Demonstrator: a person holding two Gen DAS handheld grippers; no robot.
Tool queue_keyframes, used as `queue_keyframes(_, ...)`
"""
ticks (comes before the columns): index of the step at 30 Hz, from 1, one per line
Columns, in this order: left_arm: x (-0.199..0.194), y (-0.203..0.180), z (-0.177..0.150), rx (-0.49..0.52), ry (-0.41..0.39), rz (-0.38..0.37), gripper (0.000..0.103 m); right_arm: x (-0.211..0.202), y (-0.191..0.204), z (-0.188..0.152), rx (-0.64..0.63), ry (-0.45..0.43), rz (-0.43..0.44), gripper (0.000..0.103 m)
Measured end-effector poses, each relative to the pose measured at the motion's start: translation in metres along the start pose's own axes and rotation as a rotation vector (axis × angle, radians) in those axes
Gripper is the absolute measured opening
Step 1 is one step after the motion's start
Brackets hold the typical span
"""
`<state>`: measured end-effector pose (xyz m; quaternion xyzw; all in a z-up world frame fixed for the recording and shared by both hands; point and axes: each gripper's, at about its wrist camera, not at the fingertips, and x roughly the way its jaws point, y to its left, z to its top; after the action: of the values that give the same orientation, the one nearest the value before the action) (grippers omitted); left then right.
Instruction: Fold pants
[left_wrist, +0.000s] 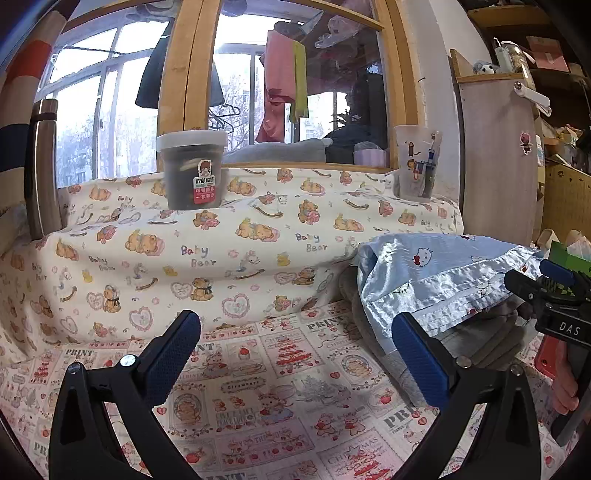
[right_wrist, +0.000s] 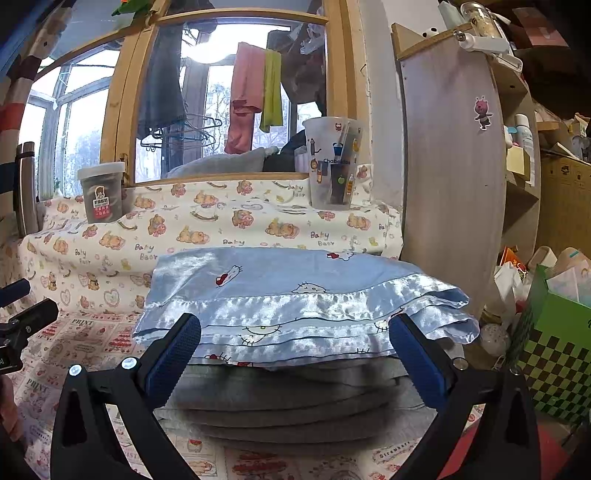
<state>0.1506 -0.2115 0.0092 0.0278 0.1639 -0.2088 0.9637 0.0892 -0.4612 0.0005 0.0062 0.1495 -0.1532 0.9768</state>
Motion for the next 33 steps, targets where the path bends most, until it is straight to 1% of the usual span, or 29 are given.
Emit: queue_keyframes(33,0.0009,0.0014,-0.0005,-0.004,0.009,0.010,0.103,0.0000,-0.0002,-0.0001,-0.004,0.003,0.005,0.102)
